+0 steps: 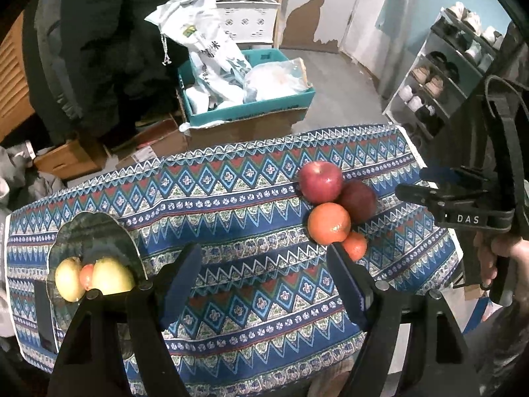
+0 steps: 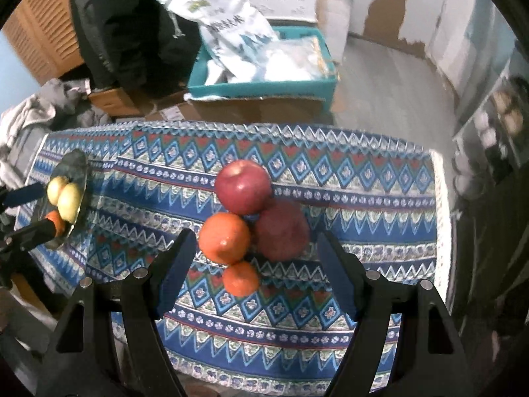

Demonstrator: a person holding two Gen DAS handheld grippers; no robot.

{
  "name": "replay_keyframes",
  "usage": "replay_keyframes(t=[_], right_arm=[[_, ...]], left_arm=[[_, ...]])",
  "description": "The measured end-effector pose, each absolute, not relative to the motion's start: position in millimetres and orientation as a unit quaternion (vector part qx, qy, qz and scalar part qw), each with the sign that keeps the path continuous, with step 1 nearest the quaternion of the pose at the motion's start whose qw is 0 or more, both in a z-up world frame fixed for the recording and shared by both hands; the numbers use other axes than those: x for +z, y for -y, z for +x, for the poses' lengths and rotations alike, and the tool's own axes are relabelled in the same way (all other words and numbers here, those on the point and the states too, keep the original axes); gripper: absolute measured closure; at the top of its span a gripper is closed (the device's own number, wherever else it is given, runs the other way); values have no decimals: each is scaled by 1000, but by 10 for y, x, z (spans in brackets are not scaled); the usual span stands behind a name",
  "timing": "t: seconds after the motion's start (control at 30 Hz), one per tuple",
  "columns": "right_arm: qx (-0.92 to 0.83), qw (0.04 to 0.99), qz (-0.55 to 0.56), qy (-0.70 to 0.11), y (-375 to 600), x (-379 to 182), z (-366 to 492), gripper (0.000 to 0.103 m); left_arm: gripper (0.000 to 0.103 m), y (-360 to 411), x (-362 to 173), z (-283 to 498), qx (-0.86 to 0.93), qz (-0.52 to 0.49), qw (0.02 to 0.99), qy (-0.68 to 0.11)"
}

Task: Organize fruits
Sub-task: 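Move both tools back from the bowl to the fruit cluster, then grasp a large orange with the left tool while the right tool grasps a dark red apple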

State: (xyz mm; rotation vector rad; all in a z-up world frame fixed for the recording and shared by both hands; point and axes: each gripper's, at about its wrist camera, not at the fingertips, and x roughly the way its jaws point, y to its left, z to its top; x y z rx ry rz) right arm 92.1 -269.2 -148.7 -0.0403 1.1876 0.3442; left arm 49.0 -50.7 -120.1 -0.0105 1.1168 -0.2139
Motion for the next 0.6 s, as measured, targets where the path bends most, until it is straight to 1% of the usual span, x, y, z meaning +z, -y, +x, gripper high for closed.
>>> replay_keyframes(t=[0.3,0.6], right_arm=[[144,794,-9,-590,2775,-1874,1215,27],[141,768,2,-625,2797,-2342,1394,27]], left_arm=[[24,649,-1452,752,-103,12,833,-543],[24,717,-1776,1063,-108,-14,815,-569]])
